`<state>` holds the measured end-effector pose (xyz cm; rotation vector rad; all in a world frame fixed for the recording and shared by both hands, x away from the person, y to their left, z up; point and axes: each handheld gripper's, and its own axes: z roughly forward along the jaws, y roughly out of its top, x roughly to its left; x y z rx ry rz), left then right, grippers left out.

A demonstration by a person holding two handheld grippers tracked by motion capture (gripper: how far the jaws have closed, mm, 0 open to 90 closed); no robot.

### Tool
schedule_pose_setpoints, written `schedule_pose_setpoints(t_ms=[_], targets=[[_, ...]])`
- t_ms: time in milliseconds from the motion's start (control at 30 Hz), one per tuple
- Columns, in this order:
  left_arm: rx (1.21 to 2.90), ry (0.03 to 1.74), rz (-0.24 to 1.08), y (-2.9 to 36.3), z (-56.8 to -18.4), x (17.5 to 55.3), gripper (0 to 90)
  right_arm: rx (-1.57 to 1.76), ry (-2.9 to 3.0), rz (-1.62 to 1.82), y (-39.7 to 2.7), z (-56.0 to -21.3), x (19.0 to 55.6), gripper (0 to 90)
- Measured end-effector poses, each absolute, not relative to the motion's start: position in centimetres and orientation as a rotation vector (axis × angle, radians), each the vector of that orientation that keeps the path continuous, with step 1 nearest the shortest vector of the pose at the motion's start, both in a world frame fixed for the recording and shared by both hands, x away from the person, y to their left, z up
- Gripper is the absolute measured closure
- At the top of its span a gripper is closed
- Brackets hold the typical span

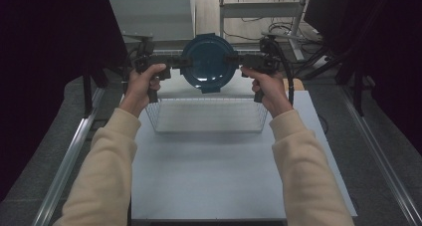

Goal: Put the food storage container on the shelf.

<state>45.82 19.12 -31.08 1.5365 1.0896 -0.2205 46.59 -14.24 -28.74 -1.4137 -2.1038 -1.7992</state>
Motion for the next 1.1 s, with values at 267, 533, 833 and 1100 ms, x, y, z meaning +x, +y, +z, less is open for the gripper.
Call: schedule_pose_setpoints(t_ms=[267, 533, 833, 1100], targets=[[1.514, 1.146, -0.254, 18.8, -32.6, 47.2, 46.3, -1.486, -2.04, -1.737, -14.4, -30.9, 48.0, 40.0], [1.419, 1.208, -0.325, 18.9, -34.0, 48.9, 45.3, -1.587, -1.948, -1.704, -14.3, -31.4, 49.0, 38.9], [1.319, 1.285, -0.345, 18.4, -35.1, 49.9, 44.2, -1.674, -1.845, -1.652, -14.2, -32.3, 50.3, 36.9], [1.334, 1.263, -0.31, 18.2, -35.2, 49.7, 43.1, -1.67, -1.78, -1.66, -14.6, -33.3, 50.7, 36.1]])
